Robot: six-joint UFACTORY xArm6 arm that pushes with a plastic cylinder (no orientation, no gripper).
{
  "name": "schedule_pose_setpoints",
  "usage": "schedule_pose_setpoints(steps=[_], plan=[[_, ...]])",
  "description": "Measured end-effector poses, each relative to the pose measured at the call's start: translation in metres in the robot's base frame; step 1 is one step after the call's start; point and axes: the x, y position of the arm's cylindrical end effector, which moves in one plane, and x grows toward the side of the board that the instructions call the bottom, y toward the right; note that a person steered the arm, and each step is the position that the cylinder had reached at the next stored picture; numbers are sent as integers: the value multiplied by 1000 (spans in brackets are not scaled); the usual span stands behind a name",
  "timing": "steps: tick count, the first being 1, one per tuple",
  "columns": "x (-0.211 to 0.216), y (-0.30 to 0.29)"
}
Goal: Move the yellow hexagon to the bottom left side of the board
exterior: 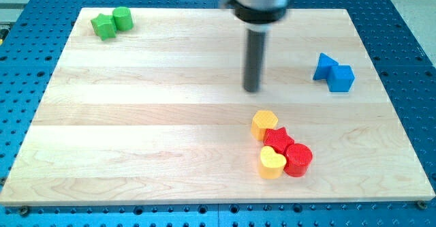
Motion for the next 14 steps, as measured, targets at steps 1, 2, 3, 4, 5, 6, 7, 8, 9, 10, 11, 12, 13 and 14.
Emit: schedule_pose_setpoints(steps=[1,2,3,4,5,6,7,8,9,10,11,12,13,14], plan=[[35,31],[53,3],[76,10],[77,-94],[78,-192],[55,-103],[53,-189],[85,-244],[45,-197],[47,-242],[100,-270],[43,-268],[32,-277],[55,-314]])
